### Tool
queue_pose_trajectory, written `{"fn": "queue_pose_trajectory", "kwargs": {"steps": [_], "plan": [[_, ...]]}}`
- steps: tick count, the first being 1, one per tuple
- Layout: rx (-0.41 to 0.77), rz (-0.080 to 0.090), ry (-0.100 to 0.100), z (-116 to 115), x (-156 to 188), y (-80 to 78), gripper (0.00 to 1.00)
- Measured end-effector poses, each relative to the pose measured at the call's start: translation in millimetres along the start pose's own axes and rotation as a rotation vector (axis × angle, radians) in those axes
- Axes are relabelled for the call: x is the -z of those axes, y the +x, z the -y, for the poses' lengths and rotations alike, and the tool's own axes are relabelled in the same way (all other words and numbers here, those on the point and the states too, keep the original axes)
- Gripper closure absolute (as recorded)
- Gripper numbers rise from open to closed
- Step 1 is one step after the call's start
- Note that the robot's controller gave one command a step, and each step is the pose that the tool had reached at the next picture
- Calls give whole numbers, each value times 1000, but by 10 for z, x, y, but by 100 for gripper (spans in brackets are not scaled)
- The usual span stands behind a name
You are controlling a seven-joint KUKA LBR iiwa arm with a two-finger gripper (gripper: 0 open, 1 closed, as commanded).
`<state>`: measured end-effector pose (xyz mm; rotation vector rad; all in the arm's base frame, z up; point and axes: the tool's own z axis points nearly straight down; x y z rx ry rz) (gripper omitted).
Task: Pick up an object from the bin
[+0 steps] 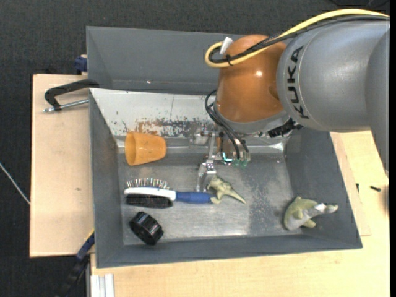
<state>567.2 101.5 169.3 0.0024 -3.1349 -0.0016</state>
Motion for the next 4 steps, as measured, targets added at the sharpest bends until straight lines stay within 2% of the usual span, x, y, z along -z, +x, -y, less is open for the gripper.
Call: {"fn": "queue_pose_trajectory", "kwargs": {"steps": [1, 2, 3, 4], "plan": [[-195, 15, -5, 387, -975, 382, 0], [-195, 23, -6, 384, -945, 354, 100], [-165, 19, -4, 274, 159, 318, 100], [-150, 19, -2, 395, 1060, 260, 100]]}}
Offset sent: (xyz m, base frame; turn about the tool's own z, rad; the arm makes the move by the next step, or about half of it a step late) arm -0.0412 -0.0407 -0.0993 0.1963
